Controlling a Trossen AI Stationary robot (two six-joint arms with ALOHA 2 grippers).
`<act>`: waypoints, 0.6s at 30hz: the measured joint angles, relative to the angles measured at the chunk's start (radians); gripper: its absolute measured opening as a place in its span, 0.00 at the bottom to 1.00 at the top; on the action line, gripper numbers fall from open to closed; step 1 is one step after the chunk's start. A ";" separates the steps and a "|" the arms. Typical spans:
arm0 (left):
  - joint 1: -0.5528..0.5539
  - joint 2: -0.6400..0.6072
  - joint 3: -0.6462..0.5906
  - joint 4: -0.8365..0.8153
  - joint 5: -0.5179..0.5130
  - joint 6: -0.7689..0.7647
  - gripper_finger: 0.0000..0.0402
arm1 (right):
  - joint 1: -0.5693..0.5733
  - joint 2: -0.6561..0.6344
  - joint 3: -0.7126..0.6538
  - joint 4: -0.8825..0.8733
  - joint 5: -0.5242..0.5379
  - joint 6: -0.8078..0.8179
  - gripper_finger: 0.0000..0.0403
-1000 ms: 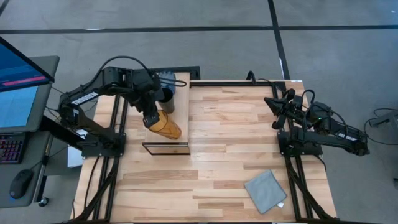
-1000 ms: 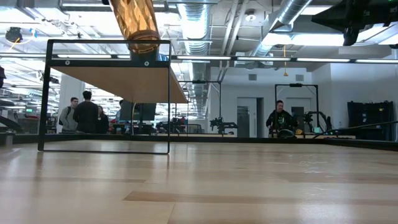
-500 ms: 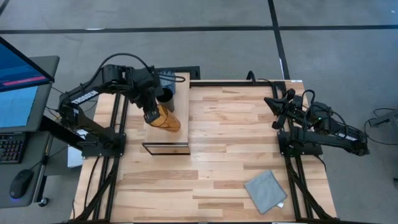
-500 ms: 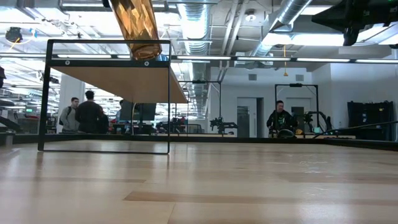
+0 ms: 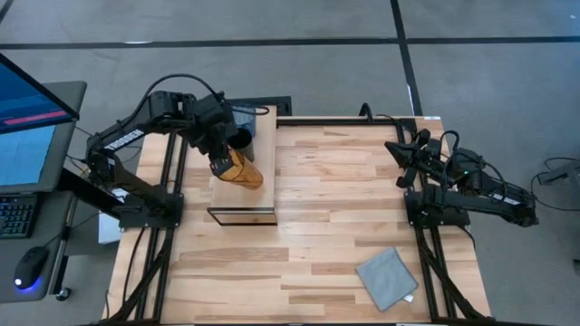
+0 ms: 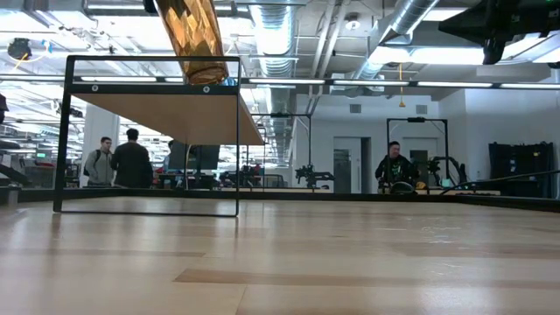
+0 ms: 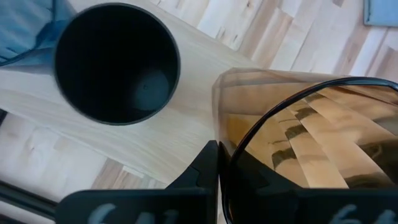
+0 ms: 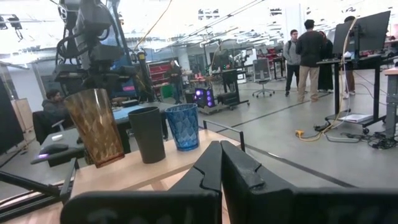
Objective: Stack small to large cups/mugs on shelf
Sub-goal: Put the brown cup on the shelf
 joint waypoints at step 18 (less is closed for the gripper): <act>0.000 0.067 0.000 -0.001 0.044 0.048 0.00 | 0.000 0.000 0.000 -0.002 0.000 0.001 0.06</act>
